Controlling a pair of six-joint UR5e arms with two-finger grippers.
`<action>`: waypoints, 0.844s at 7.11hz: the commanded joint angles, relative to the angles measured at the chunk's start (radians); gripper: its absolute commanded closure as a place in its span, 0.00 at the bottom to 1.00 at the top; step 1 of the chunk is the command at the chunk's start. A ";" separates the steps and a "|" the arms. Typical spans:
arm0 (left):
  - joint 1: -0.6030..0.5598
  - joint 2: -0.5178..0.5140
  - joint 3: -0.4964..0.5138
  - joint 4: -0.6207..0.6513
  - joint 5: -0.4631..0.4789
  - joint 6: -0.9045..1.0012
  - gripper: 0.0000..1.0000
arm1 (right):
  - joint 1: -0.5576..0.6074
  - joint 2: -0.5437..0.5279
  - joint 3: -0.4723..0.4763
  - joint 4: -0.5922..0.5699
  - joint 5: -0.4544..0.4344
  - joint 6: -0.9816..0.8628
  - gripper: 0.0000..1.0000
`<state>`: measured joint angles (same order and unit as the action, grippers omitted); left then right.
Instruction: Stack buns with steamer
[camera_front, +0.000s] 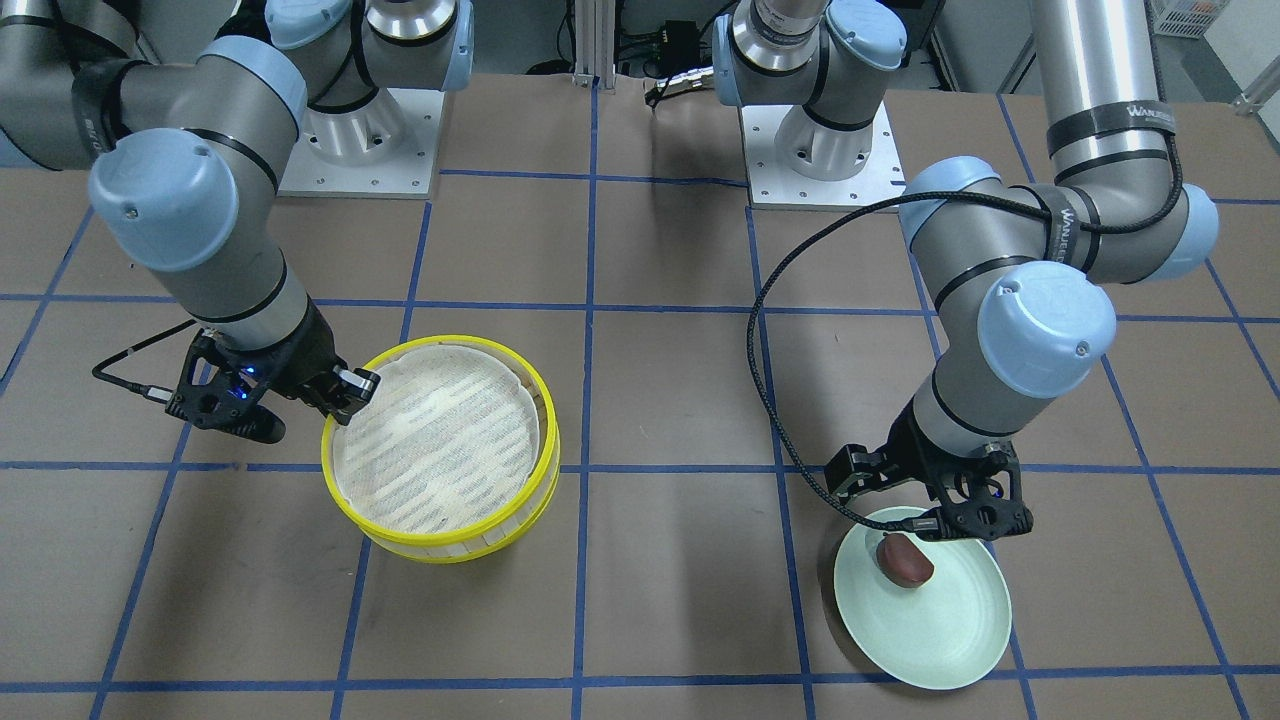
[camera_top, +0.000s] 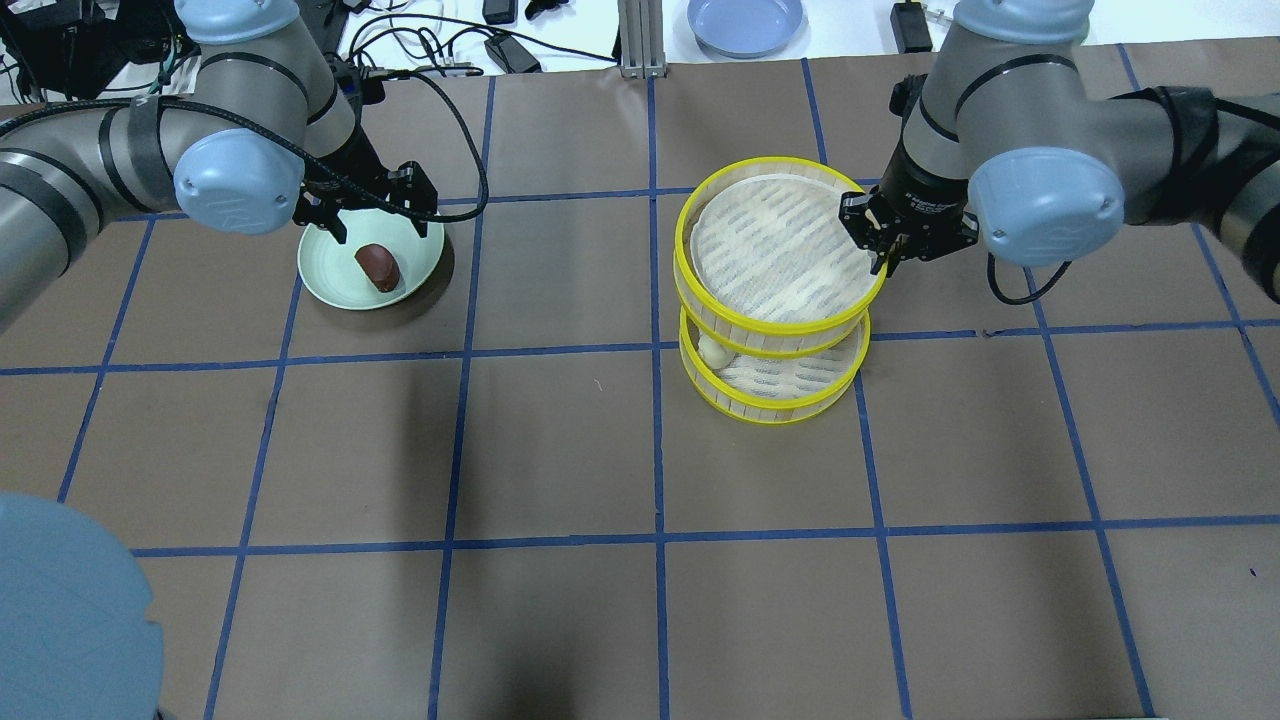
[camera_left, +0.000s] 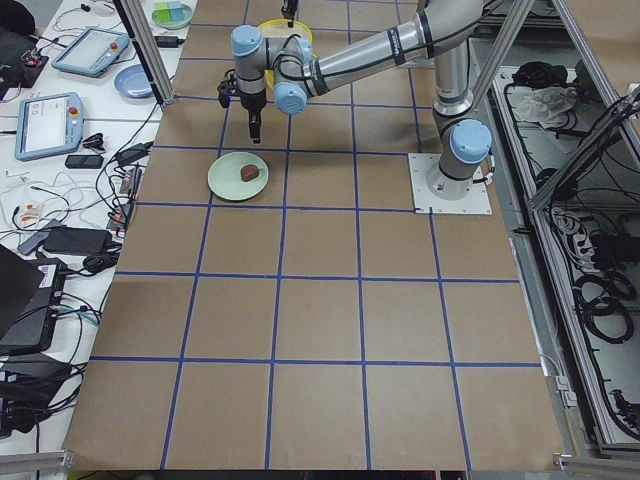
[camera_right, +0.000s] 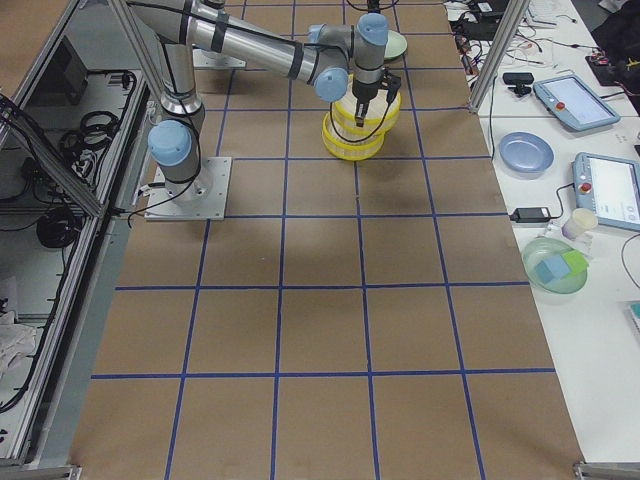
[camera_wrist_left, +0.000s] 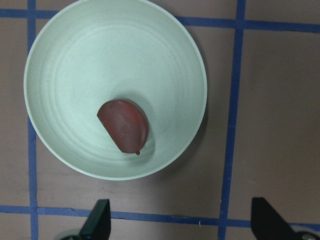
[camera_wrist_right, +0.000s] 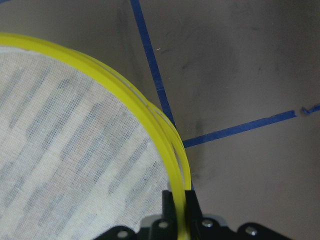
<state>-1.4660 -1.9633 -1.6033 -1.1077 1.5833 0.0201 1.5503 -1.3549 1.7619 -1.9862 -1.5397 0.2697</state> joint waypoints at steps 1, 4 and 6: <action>0.080 -0.060 -0.004 0.035 -0.039 -0.008 0.00 | 0.017 0.010 0.030 -0.010 -0.003 0.017 1.00; 0.122 -0.155 -0.001 0.084 -0.081 -0.049 0.02 | 0.019 0.011 0.039 -0.006 -0.019 0.013 1.00; 0.122 -0.186 0.006 0.101 -0.198 -0.115 0.17 | 0.017 0.011 0.039 0.000 -0.034 0.010 1.00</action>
<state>-1.3447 -2.1295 -1.6024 -1.0202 1.4351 -0.0601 1.5689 -1.3438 1.8003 -1.9886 -1.5685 0.2817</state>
